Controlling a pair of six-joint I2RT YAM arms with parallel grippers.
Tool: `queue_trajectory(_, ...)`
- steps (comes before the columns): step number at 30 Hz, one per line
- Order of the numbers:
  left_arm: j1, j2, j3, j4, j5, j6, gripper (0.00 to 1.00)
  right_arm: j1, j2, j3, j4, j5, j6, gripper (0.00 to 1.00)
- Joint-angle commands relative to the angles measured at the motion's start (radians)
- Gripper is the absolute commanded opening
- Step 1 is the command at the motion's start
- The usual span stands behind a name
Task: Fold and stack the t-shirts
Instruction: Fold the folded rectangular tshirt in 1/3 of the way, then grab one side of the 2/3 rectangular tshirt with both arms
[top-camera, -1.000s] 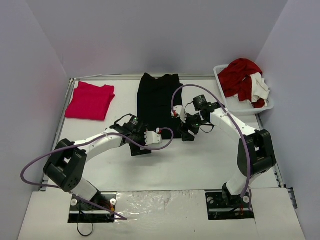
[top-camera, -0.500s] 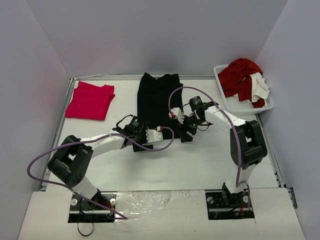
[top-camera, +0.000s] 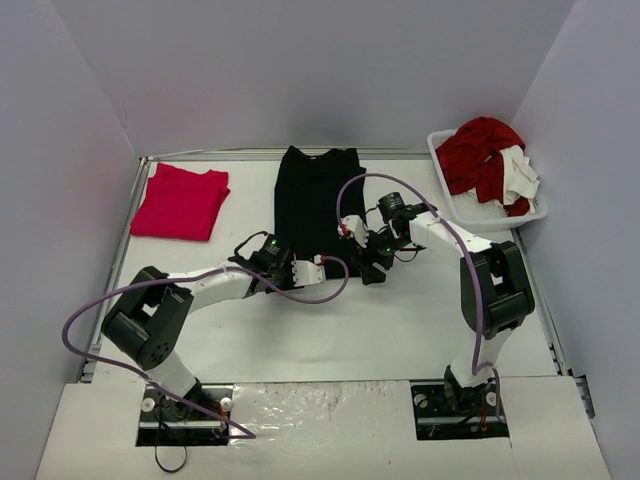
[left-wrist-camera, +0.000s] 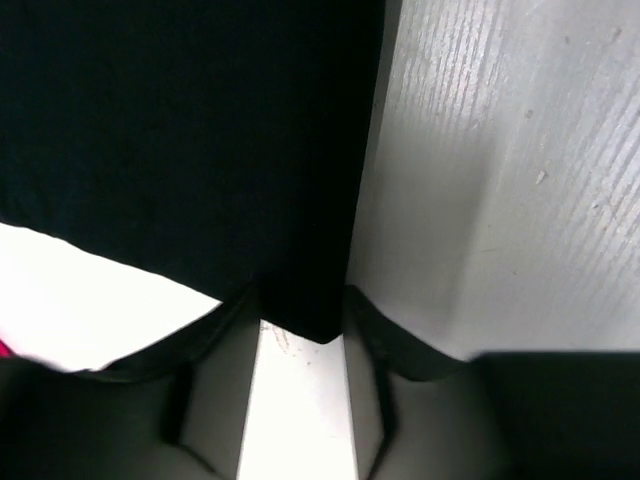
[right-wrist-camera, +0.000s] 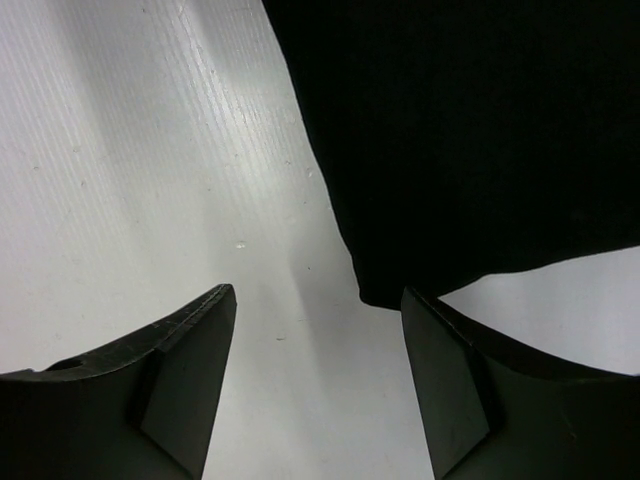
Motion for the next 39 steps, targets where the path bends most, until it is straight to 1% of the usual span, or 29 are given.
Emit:
queue_trajectory(1, 0.012, 0.011, 0.002, 0.002, -0.016, 0.01, 0.31, 0.005, -0.016, 0.004, -0.024, 0.022, -0.017, 0.63)
queue_trajectory(3, 0.013, 0.014, 0.004, -0.007, -0.012, 0.008, 0.26, 0.005, -0.026, -0.007, -0.024, 0.037, -0.02, 0.63)
queue_trajectory(4, 0.015, 0.014, 0.005, -0.009, -0.009, 0.007, 0.2, 0.005, -0.031, -0.008, -0.025, 0.037, -0.022, 0.63)
queue_trajectory(5, 0.015, 0.015, 0.007, -0.014, -0.006, 0.005, 0.15, 0.005, -0.034, -0.013, -0.025, 0.037, -0.02, 0.63)
queue_trajectory(6, 0.016, 0.015, 0.009, -0.023, -0.003, 0.005, 0.13, 0.006, -0.045, -0.019, -0.025, 0.033, -0.02, 0.63)
queue_trajectory(8, 0.016, 0.015, 0.015, -0.035, 0.007, 0.005, 0.05, 0.008, -0.057, -0.03, -0.024, 0.029, -0.026, 0.63)
queue_trajectory(10, 0.023, 0.015, 0.021, -0.053, 0.033, 0.001, 0.02, 0.011, -0.103, -0.077, 0.014, 0.036, -0.06, 0.63)
queue_trajectory(11, 0.033, 0.015, 0.031, -0.061, 0.045, -0.005, 0.02, 0.02, -0.129, -0.109, 0.055, 0.052, -0.06, 0.64)
queue_trajectory(12, 0.042, 0.023, 0.041, -0.092, 0.065, -0.007, 0.02, 0.023, -0.191, -0.184, 0.139, 0.084, -0.071, 0.65)
queue_trajectory(13, 0.052, 0.029, 0.053, -0.113, 0.109, -0.007, 0.02, 0.028, -0.222, -0.22, 0.184, 0.107, -0.075, 0.65)
queue_trajectory(14, 0.067, 0.034, 0.074, -0.135, 0.123, -0.019, 0.02, 0.037, -0.265, -0.253, 0.221, 0.135, -0.08, 0.65)
queue_trajectory(16, 0.079, 0.049, 0.091, -0.158, 0.167, -0.024, 0.02, 0.045, -0.293, -0.327, 0.31, 0.21, -0.092, 0.66)
queue_trajectory(19, 0.085, 0.067, 0.113, -0.178, 0.185, -0.03, 0.02, 0.06, -0.341, -0.416, 0.421, 0.282, -0.118, 0.67)
queue_trajectory(20, 0.087, 0.077, 0.125, -0.184, 0.186, -0.032, 0.02, 0.072, -0.359, -0.435, 0.477, 0.296, -0.121, 0.69)
queue_trajectory(24, 0.088, 0.093, 0.147, -0.21, 0.206, -0.036, 0.02, 0.106, -0.39, -0.513, 0.605, 0.373, -0.115, 0.7)
queue_trajectory(34, 0.09, 0.104, 0.156, -0.211, 0.214, -0.053, 0.02, 0.158, -0.362, -0.525, 0.665, 0.37, -0.101, 0.68)
queue_trajectory(36, 0.09, 0.107, 0.157, -0.218, 0.212, -0.053, 0.02, 0.169, -0.339, -0.512, 0.665, 0.37, -0.095, 0.66)
queue_trajectory(39, 0.092, 0.107, 0.157, -0.219, 0.212, -0.053, 0.02, 0.18, -0.303, -0.495, 0.66, 0.372, -0.095, 0.59)
